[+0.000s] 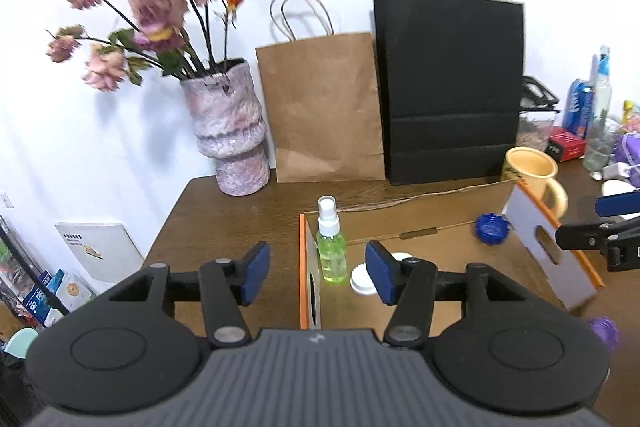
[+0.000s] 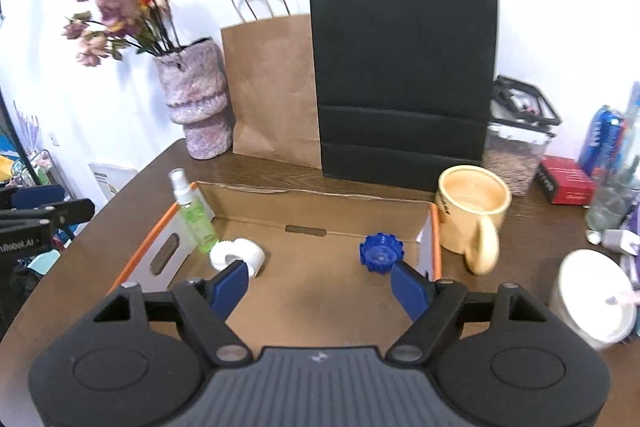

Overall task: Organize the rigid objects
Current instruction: 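Withdraw both tools from the box back toward the table items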

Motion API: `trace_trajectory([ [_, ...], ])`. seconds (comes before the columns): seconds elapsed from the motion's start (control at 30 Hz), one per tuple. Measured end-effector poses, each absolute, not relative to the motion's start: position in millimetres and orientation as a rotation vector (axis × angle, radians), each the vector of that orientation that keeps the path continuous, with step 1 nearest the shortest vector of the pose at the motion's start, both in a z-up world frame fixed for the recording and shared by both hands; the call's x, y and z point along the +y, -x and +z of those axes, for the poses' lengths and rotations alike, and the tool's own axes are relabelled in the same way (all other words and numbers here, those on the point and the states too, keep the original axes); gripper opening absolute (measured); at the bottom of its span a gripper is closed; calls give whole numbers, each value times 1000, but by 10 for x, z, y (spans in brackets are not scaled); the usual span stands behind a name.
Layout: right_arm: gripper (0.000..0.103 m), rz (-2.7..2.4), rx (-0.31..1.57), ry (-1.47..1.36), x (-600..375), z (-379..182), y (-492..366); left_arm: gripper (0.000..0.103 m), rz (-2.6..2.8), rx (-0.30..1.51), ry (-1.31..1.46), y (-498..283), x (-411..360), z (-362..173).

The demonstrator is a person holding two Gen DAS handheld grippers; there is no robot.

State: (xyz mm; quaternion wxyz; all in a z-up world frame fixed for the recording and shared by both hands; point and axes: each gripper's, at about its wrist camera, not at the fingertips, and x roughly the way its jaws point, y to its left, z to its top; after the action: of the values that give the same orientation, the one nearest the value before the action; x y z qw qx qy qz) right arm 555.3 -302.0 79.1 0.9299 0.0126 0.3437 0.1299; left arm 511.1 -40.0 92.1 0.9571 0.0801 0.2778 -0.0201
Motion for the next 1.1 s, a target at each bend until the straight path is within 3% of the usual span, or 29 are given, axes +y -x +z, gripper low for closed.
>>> trace_trajectory([
  [0.13,81,271,548,-26,-3094,901,-5020,65,-40,418,-162,-4622,-408,1021],
  [0.47,90,222,229,-17,-3133,788,-4008,69,-41,148,-94,-3553,-414,873],
  [1.0,90,203,151,-14,-3118,615,-3053,69,-68,165,-41,-2705,-267,595],
  [1.1,94,199,132,-25,-3126,608,-2785,69,-64,163,-30,-2477,-222,587],
])
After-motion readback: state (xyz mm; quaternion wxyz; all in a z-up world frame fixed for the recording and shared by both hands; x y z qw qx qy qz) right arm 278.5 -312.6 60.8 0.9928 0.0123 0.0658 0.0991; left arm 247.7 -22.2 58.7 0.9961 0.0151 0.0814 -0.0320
